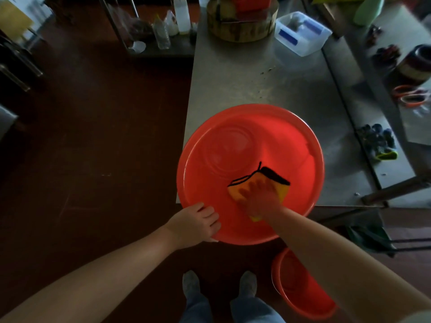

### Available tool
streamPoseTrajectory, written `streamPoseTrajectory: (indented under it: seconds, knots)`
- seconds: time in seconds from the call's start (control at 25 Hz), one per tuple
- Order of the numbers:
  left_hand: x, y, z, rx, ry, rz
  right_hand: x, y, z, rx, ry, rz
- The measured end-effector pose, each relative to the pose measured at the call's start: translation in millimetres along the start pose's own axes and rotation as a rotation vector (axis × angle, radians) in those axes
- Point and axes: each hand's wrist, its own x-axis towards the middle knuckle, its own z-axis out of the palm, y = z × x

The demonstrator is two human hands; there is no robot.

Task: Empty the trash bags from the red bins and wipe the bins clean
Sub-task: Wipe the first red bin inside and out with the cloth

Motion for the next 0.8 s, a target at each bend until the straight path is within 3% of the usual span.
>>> streamPoseTrajectory:
  seconds: [0.08,0.2,0.44,0.56,0.68,0.8]
  knots:
    - [0,-1,-3,0.008,-0.021,0.023,-2,35,-7,-0.141,0.015,0.027]
    - [7,0,-8,0.016,-0.016,0.032,-8,46,-10,-0.167,0.022,0.040]
    - [13,0,-6,0.061,-0.001,0.069,-27,-48,10,0.283,-0.138,0.075]
    - [10,2,-2,0.054,0.016,0.063,-29,-61,7,0.348,-0.179,0.016]
    - [8,4,1,0.043,-0.002,0.040,-39,-35,14,0.228,-0.065,0.028]
    - [6,5,-1,0.020,-0.037,0.043,-39,21,11,-0.089,-0.001,0.091]
